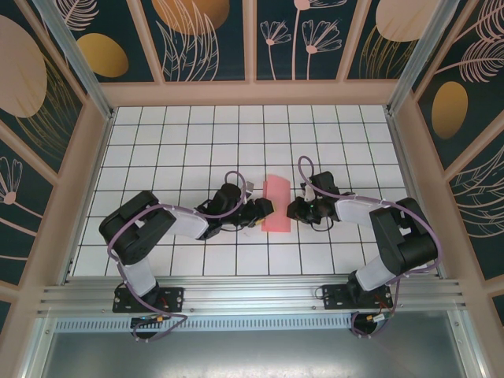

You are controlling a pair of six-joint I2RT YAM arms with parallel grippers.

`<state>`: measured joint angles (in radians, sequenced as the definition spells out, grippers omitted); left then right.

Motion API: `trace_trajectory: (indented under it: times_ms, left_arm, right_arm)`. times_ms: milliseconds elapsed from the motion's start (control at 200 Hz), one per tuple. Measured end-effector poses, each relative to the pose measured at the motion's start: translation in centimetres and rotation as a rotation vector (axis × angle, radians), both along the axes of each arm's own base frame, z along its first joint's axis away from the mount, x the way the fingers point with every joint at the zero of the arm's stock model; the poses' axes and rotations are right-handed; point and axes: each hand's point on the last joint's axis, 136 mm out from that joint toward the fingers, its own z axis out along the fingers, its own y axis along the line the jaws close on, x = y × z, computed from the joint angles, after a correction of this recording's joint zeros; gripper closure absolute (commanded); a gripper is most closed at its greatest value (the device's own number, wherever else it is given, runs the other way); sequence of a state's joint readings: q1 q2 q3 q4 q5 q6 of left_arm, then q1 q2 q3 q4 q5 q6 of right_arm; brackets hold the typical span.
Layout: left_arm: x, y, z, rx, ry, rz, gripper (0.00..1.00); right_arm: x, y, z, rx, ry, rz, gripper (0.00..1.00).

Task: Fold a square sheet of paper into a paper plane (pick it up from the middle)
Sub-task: Fold the triangle a second time at the center of the table.

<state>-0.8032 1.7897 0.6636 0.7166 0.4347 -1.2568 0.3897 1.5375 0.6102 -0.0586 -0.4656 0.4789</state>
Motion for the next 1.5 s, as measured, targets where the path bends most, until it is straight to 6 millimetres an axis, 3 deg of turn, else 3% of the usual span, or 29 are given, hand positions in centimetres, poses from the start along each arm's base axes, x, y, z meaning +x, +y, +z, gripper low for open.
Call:
trace_trajectory:
  times_ms: [110,205,305,535,691,1001,1086,1321,1501]
  left_arm:
    - [-0.1,0.0,-0.2,0.001,0.009,-0.003,0.62]
    - [-0.2,0.0,-0.4,0.009,0.015,-0.005,0.78]
    - [-0.1,0.1,-0.8,0.038,0.024,-0.002,0.89]
    - [0.8,0.8,-1.0,0.088,0.036,0.025,1.00]
    - [1.3,1.5,-0.4,0.090,0.046,0.049,1.00]
    - [1.3,1.8,-0.4,0.097,0.063,0.048,0.97]
    - [1.4,1.6,-0.1,0.092,0.062,0.044,0.97]
    - [1.5,1.2,0.5,0.085,0.063,0.032,0.96]
    - [1.5,1.3,0.3,0.096,0.071,0.030,0.95]
  right_arm:
    - [0.0,0.0,0.1,0.004,-0.001,-0.001,0.78]
    - [0.0,0.0,0.4,0.006,-0.006,-0.002,0.76]
    - [0.2,0.0,1.7,0.018,-0.040,0.000,0.72]
    - [0.8,0.5,7.5,0.052,-0.262,0.040,0.59]
    - [-1.2,1.9,9.5,0.036,-0.420,0.125,0.56]
    - [-5.7,6.1,8.5,-0.100,-0.675,0.416,0.51]
    - [-5.9,7.0,8.5,-0.139,-0.744,0.467,0.50]
    - [-6.4,8.1,6.0,-0.305,-0.811,0.572,0.48]
    - [-5.0,7.9,5.3,-0.447,-0.863,0.576,0.48]
